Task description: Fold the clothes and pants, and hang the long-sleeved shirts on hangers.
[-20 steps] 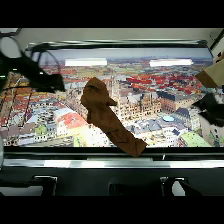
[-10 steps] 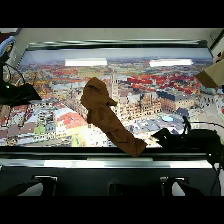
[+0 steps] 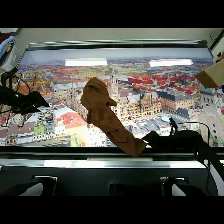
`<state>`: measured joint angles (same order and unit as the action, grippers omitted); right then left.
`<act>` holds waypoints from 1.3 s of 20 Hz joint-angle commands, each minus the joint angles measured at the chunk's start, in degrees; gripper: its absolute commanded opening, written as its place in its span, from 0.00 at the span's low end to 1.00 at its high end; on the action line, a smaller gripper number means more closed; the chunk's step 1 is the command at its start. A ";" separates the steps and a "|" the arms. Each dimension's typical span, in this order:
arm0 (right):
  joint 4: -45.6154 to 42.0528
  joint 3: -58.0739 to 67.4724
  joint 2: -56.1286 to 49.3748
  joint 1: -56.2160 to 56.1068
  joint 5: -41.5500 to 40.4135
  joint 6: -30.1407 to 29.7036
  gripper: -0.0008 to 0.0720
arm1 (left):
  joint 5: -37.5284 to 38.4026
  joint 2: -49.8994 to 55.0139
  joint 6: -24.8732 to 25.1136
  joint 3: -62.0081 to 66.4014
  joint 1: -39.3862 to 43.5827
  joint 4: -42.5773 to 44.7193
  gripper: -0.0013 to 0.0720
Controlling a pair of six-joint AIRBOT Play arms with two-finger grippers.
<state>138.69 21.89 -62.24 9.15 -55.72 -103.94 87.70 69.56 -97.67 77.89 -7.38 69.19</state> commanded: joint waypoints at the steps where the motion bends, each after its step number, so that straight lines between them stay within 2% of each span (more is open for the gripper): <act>1: -0.04 -0.37 -2.43 -0.52 0.74 -0.46 0.73 | -5.31 -0.02 -0.39 -1.62 -0.07 -0.96 0.77; 4: 1.05 -0.81 -2.47 -0.52 -0.26 -0.44 0.73 | -10.93 0.68 -0.48 -4.90 -0.04 -5.55 0.77; 7: 0.85 -2.75 -2.47 -0.52 -0.92 -0.46 0.72 | -13.29 2.10 -0.26 -9.88 -0.04 -10.05 0.77; 8: 0.31 -3.45 -2.47 -0.52 -0.68 -0.46 0.60 | -14.36 2.23 -0.24 -11.78 -0.04 -10.51 0.77; 10: 0.15 -3.91 -2.47 -0.52 1.01 -0.48 0.42 | -16.65 2.25 0.13 -15.17 -0.04 -10.84 0.77; 12: 0.39 -3.91 -2.47 -0.52 3.76 -0.46 0.05 | -19.23 2.67 0.42 -17.79 -0.04 -11.50 0.77; 14: 1.16 -3.89 -2.43 -0.52 4.50 -0.42 0.05 | -22.56 4.44 3.96 -19.12 -0.04 -15.13 0.77; 17: 1.68 -3.87 -1.20 -0.52 1.44 -0.44 0.05 | -28.94 10.34 9.73 -19.17 -0.02 -23.65 0.77; 20: 1.66 -3.87 2.75 -0.52 -2.89 0.09 0.05 | -34.64 18.36 19.34 -19.15 -0.02 -37.53 0.77; 22: 1.60 -3.87 5.84 -0.52 -3.37 1.64 0.05 | -35.60 23.71 25.16 -18.40 0.04 -45.72 0.77; 26: 1.57 -3.87 9.66 -0.52 -3.41 4.11 0.05 | -35.76 31.45 27.43 -12.68 2.01 -49.55 0.77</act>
<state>139.11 17.93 -55.29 8.62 -57.71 -101.84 53.25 95.61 -74.30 62.04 -6.46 25.78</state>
